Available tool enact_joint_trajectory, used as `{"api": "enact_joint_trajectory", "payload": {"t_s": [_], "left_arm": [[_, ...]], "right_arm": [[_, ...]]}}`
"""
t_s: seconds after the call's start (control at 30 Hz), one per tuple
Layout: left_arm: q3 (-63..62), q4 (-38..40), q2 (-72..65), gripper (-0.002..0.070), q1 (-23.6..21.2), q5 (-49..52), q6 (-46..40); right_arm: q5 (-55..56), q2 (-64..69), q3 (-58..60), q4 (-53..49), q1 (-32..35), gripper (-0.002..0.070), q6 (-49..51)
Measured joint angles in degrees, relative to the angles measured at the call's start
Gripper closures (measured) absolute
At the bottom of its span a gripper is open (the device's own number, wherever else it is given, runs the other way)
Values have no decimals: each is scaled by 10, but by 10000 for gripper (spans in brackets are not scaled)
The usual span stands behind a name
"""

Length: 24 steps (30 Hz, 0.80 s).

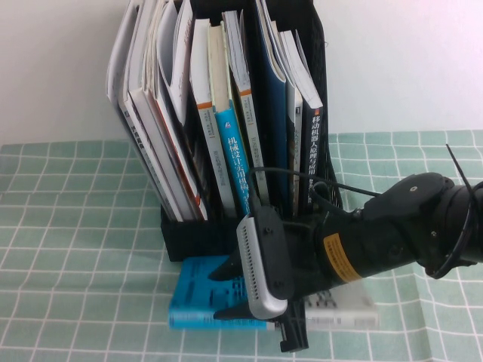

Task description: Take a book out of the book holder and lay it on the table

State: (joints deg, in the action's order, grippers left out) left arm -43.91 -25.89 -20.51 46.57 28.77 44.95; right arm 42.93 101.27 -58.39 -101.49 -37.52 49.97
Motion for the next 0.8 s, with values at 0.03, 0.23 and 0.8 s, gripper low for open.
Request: {"api": "enact_joint_trajectory", "payload": {"t_s": [0.03,0.23,0.8], "left_arm": [[0,0,0,678,0,0,0],[0,2,0,678,0,2,0],[0,28,0,677,0,69,0]], "right_arm": [[10,0,0,0,0,308,3],[17,-1,0,0,0,315,6],[-186,-163,0,-2,0,672,55]]}}
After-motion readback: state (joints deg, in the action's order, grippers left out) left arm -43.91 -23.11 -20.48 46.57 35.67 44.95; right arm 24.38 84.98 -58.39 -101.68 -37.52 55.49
